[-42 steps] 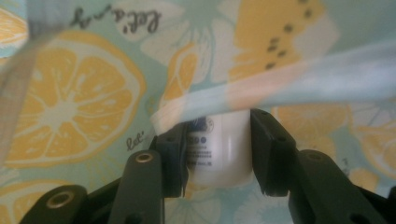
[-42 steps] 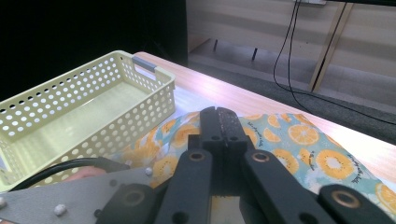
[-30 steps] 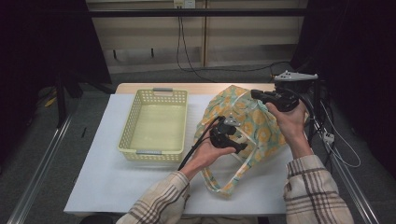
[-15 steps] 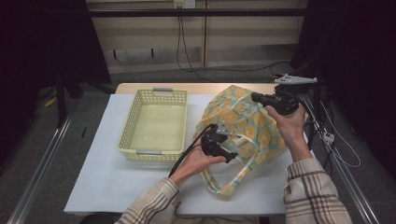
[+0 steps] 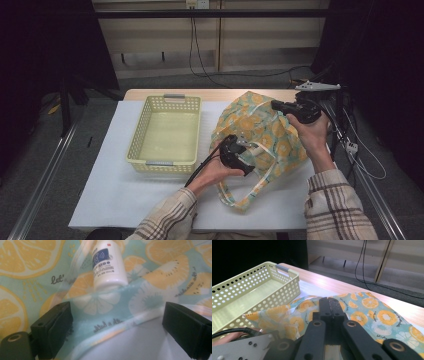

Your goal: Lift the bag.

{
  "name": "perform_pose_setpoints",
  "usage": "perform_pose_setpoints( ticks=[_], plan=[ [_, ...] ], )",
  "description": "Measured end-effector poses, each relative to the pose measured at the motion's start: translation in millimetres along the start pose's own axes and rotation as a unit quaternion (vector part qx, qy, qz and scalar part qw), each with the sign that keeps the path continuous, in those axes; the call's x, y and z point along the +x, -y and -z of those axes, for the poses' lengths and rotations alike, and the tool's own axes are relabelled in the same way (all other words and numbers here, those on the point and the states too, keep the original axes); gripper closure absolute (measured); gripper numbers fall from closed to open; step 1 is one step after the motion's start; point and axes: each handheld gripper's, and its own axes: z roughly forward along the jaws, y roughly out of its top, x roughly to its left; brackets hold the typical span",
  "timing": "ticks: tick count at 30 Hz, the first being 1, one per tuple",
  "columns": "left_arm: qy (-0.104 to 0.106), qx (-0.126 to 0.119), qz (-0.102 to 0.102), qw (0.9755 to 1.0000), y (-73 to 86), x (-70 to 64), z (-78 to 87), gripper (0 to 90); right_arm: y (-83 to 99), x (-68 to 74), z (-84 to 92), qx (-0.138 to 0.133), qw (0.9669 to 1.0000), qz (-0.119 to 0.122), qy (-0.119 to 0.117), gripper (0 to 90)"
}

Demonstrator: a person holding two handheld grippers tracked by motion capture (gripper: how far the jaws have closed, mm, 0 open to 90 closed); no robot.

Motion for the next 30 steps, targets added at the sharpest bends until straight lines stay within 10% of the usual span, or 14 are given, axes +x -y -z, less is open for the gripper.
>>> perform_pose_setpoints(
  ticks=[13, 21, 30],
  plan=[
    [0.038, 0.0, -0.032, 0.9988, -12.9, 9.2, -4.5, 38.1, 4.5, -7.6, -2.2, 0.001, 1.0, -0.004, -0.001, 90.0],
    [0.043, 0.001, -0.013, 0.999, -12.9, 7.7, -0.2, 89.4, 5.6, -10.2, -2.7, 0.002, 1.0, -0.005, 0.001, 90.0],
    [0.061, -0.058, 0.023, 0.9962, -18.8, 7.0, 36.7, 90.0, 5.4, -17.5, -0.2, 0.0, 0.9999, -0.01, 0.003, 90.0]
  ],
)
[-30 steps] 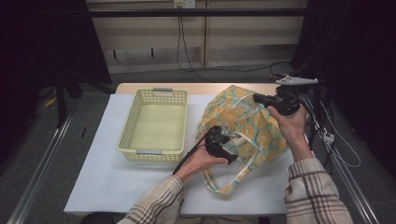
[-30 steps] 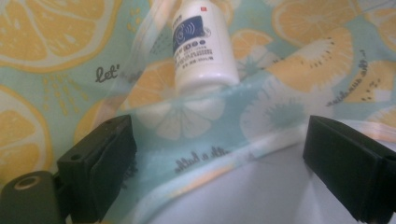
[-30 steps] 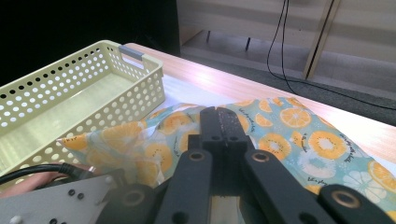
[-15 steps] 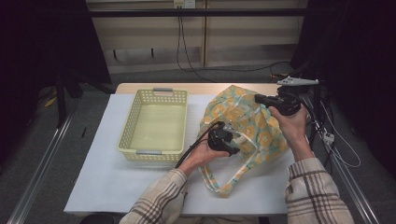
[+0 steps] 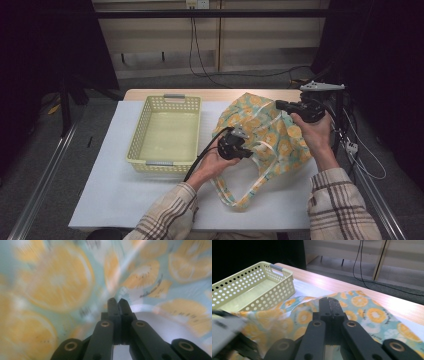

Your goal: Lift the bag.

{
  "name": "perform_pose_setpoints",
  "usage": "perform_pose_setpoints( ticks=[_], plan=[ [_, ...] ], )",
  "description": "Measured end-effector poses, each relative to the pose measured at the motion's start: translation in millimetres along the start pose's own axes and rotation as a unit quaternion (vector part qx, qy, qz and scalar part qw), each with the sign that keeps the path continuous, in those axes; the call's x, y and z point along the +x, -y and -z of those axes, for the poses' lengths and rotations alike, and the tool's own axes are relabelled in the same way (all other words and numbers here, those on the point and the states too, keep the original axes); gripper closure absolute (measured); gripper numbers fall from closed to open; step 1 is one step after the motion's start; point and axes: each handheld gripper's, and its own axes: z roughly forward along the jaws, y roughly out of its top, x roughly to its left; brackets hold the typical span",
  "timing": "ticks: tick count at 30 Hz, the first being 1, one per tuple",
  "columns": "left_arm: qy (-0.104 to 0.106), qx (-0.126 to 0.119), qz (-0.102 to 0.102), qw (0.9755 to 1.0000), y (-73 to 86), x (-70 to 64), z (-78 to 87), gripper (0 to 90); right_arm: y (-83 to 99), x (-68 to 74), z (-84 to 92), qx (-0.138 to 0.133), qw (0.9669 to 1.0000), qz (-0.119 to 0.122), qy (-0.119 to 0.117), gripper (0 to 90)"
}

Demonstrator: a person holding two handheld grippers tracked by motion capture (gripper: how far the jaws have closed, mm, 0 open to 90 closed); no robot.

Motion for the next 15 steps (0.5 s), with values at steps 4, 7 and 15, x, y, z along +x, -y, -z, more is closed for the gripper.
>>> perform_pose_setpoints(
  ticks=[4, 7, 15],
  plan=[
    [0.002, -0.05, -0.002, 0.9987, -12.6, -7.7, 33.9, 90.0, -4.2, 0.1, 3.3, -0.004, 1.0, 0.004, 0.002, 90.0],
    [-0.008, -0.084, -0.013, 0.9964, -24.4, -14.8, 63.2, 90.0, -10.8, 1.2, 8.7, -0.012, 0.9999, 0.006, 0.006, 90.0],
    [-0.022, -0.17, -0.041, 0.9844, -65.4, -32.8, 141.8, 90.0, -35.5, -1.5, 30.1, -0.039, 0.9988, 0.014, 0.026, 90.0]
  ],
)
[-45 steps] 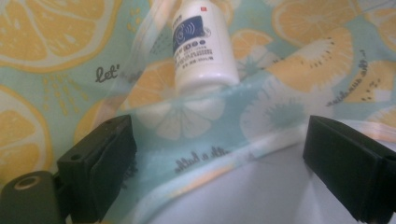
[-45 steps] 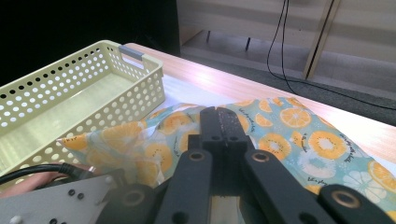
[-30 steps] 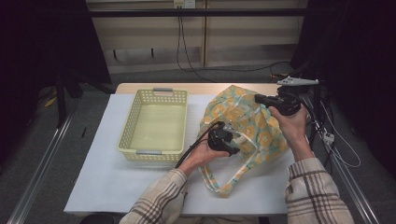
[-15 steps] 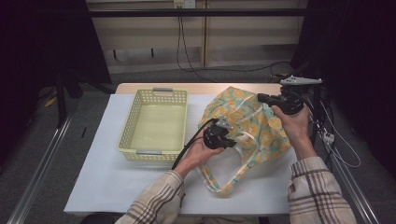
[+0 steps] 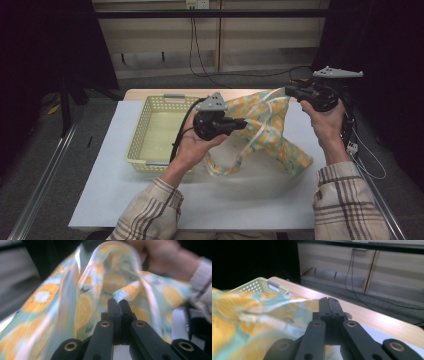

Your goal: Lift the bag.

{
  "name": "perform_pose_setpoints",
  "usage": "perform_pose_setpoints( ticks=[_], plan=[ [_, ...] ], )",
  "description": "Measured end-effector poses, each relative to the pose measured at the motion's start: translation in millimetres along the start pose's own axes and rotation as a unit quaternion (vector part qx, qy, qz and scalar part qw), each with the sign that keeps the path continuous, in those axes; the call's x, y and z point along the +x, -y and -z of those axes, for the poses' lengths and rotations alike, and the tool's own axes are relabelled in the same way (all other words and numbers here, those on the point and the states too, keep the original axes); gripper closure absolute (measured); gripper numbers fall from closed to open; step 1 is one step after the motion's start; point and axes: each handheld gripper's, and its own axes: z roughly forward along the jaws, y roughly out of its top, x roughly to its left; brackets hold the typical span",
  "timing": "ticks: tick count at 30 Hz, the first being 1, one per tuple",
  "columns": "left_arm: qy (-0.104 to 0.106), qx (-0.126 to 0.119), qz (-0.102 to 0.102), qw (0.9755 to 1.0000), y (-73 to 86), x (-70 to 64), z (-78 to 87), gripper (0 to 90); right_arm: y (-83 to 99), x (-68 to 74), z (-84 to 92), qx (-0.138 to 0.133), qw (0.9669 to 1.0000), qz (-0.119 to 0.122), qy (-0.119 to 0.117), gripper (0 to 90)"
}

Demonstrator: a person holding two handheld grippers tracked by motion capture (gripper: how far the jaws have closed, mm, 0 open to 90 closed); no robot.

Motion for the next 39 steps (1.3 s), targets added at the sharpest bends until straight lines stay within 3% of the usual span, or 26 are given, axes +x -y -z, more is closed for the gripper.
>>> perform_pose_setpoints(
  ticks=[6, 9, 11, 15, 17, 20, 30, 32, 33, 36, 39],
  plan=[
    [-0.016, -0.044, -0.022, 0.9987, -35.7, -4.5, 38.4, 90.0, -14.3, -13.5, 12.2, -0.017, 0.9995, -0.002, 0.026, 90.0],
    [-0.021, -0.041, -0.027, 0.9986, -37.0, -2.7, 49.1, 90.0, -13.1, -22.7, 16.1, -0.017, 0.9988, -0.006, 0.045, 90.0],
    [-0.018, -0.042, -0.016, 0.9988, -32.2, -1.6, 51.6, 90.0, -9.1, -28.6, 16.1, -0.009, 0.9982, -0.007, 0.059, 90.0],
    [-0.027, -0.017, -0.017, 0.9994, -18.7, 1.8, 47.3, 90.0, -2.9, -38.5, 17.2, -0.005, 0.9973, -0.021, 0.07, 90.0],
    [-0.038, 0.003, -0.013, 0.9992, -11.1, 3.4, 41.0, 90.0, -0.4, -38.4, 16.6, -0.003, 0.9972, -0.019, 0.073, 90.0],
    [-0.038, 0.022, -0.006, 0.999, 1.3, 4.2, 29.1, 90.0, 5.9, -34.9, 12.2, 0.005, 0.9973, -0.015, 0.071, 90.0],
    [-0.064, 0.047, 0.03, 0.9964, 24.4, 23.8, 13.5, 85.8, 16.9, -30.9, -5.1, 0.018, 0.9979, -0.013, 0.06, 90.0],
    [-0.07, 0.041, 0.048, 0.9956, 27.1, 27.4, 14.0, 78.8, 16.2, -30.8, -3.8, 0.016, 0.9979, -0.014, 0.061, 85.5],
    [-0.075, 0.038, 0.052, 0.9951, 27.8, 28.5, 15.0, 69.6, 16.2, -30.9, -3.4, 0.015, 0.9979, -0.015, 0.061, 75.0],
    [-0.069, 0.029, 0.056, 0.9956, 28.2, 26.9, 18.8, 59.4, 17.0, -30.8, -0.6, 0.017, 0.9976, -0.02, 0.065, 62.9],
    [-0.086, 0.018, 0.051, 0.9948, 25.6, 23.8, 23.7, 39.1, 16.2, -28.9, 3.9, 0.008, 0.9978, -0.023, 0.061, 52.6]
  ],
)
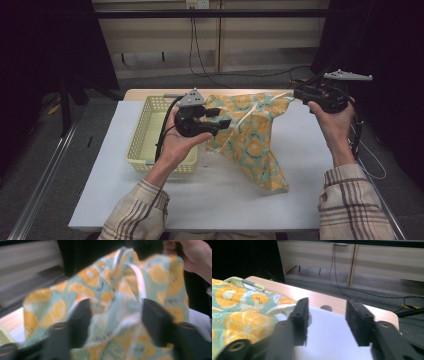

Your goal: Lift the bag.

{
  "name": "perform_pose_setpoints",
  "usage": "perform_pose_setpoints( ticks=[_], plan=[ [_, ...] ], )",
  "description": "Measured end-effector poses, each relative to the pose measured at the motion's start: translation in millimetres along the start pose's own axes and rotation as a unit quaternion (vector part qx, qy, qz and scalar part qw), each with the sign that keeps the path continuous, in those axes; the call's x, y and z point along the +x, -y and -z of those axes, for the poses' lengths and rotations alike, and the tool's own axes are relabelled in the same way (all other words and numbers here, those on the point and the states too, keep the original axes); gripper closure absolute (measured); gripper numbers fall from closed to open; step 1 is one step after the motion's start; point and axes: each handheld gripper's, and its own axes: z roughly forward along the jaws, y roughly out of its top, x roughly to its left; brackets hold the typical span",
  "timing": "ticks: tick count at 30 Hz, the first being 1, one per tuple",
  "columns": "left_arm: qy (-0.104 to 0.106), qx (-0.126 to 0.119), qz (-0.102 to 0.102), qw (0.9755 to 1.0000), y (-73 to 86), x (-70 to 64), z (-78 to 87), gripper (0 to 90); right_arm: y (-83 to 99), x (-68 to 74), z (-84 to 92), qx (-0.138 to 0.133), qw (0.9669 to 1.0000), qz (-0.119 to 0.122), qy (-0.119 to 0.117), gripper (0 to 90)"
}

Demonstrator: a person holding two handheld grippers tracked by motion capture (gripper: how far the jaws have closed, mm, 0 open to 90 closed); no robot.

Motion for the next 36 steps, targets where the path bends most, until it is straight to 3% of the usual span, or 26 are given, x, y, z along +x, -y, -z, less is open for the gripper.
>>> perform_pose_setpoints(
  ticks=[3, 5, 7, 9, 11, 16, 19, 23, 28, 31, 36],
  plan=[
    [-0.006, -0.008, -0.004, 0.9999, -0.4, -0.9, 5.0, 26.6, -0.5, 6.3, 2.9, 0.003, 0.9999, 0.011, -0.005, 44.2],
    [-0.023, -0.006, 0.0, 0.9997, 0.9, 1.2, 8.6, 15.9, 0.0, 11.2, 4.2, 0.01, 0.9998, 0.015, 0.0, 34.8],
    [-0.042, -0.008, 0.003, 0.9991, 4.1, 4.1, 13.9, 13.0, 2.1, 15.7, 7.3, 0.012, 0.9997, 0.022, -0.004, 34.7],
    [-0.059, -0.015, 0.012, 0.9981, 8.2, 7.1, 21.5, 8.0, 5.0, 18.7, 12.0, 0.007, 0.9997, 0.021, -0.008, 26.7],
    [-0.062, -0.023, 0.018, 0.9976, 12.5, 9.6, 29.9, 5.8, 8.8, 19.7, 16.1, 0.003, 0.9998, 0.014, -0.015, 24.5],
    [-0.068, -0.029, 0.012, 0.9972, 24.8, 13.1, 49.8, 3.6, 21.2, 21.5, 21.7, 0.004, 0.9995, 0.001, -0.033, 19.5],
    [-0.079, -0.016, 0.017, 0.9966, 31.4, 16.0, 58.3, 3.6, 27.9, 23.5, 23.3, 0.009, 0.9996, 0.005, -0.027, 19.3],
    [-0.088, -0.02, 0.021, 0.9957, 38.7, 17.0, 69.4, 3.6, 38.7, 27.0, 24.6, 0.019, 0.9994, 0.009, -0.027, 19.3],
    [-0.101, -0.012, 0.01, 0.9948, 48.8, 12.9, 81.4, 3.7, 52.3, 34.1, 34.3, 0.019, 0.9992, 0.017, -0.031, 18.3],
    [-0.109, 0.005, 0.003, 0.994, 63.3, 9.1, 89.5, 4.1, 67.0, 36.2, 35.7, 0.03, 0.9989, 0.02, -0.029, 17.2],
    [-0.138, 0.001, 0.021, 0.9901, 91.7, 2.8, 103.8, 5.4, 95.7, 40.4, 33.8, 0.053, 0.9982, 0.015, -0.025, 14.6]
  ],
)
